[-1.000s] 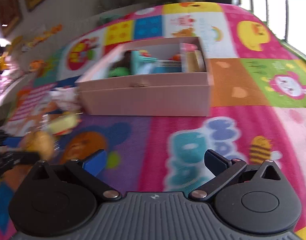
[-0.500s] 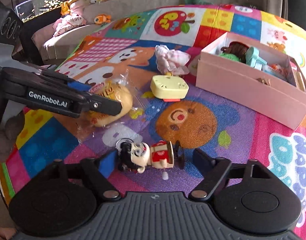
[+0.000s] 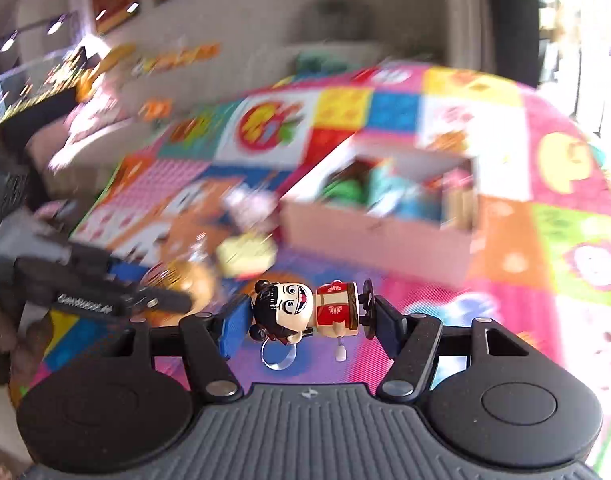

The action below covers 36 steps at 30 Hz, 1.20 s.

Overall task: Organize objects
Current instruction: 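Drop the bread bun and boy figurine into the pink box, opening both tools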

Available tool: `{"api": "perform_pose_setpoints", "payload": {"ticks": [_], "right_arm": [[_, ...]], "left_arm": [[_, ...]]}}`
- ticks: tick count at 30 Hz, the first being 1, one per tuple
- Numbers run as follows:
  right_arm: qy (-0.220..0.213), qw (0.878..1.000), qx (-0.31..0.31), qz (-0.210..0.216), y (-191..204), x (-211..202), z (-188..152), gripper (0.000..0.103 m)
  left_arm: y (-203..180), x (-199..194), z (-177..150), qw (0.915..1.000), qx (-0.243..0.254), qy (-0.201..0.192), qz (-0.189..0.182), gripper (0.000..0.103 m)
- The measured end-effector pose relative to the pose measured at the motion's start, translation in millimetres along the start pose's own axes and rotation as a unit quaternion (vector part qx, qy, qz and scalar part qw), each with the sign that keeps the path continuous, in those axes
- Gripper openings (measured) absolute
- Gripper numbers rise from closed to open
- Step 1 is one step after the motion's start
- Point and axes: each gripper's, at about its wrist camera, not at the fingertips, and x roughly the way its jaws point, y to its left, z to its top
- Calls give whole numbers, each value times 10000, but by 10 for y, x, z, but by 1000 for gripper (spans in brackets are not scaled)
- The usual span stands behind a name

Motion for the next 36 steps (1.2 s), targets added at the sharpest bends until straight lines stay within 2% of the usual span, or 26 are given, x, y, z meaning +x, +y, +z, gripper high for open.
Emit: {"api": "perform_pose_setpoints", "payload": {"ticks": [2,6,11,13,16,20,24,26,29,31,33,36], "right_arm": [[-216,9995,150,-190,-157,-79,60,64],[-546,9967,433,-409,-473,-143,191,64],[-685,9933,738,-570,-777,-94,257,65],[-639,9933,764,-590,-845,-55,248,64],[-571,9937,714,-650,-920,-22,216,64],[-469,9930,764,-768,-1045,70,195,65],[-376,9927,792,-826,-1056,180,184,65],[-368,9932,757,-807,-1025,220,199,65],[-412,9939,653,-783,-962,241,255,65],[-455,9940,574,-813,-914,228,303,65],[-488,9935,561,-866,-884,210,368,65],[-491,9929,712,-818,-901,213,544,64]], "left_arm": [[-99,74,229,9996,173,-148,-180,59],[-345,357,878,9938,927,-548,-276,59],[-528,1141,1631,9872,1194,-565,-896,60],[-553,1510,1817,9874,1269,-532,-780,60],[-485,2051,1972,9920,1207,-180,-327,59],[-343,2529,1932,9908,1106,780,-81,67],[-236,2424,1874,9927,960,705,-194,64],[-217,2233,1910,9946,919,411,-248,61],[-177,1897,1961,9958,812,154,-407,61],[-130,1630,1933,9965,747,-107,-352,61],[-68,1318,1836,9968,622,-400,-297,61],[21,832,1551,9950,444,-768,-460,61]]}}
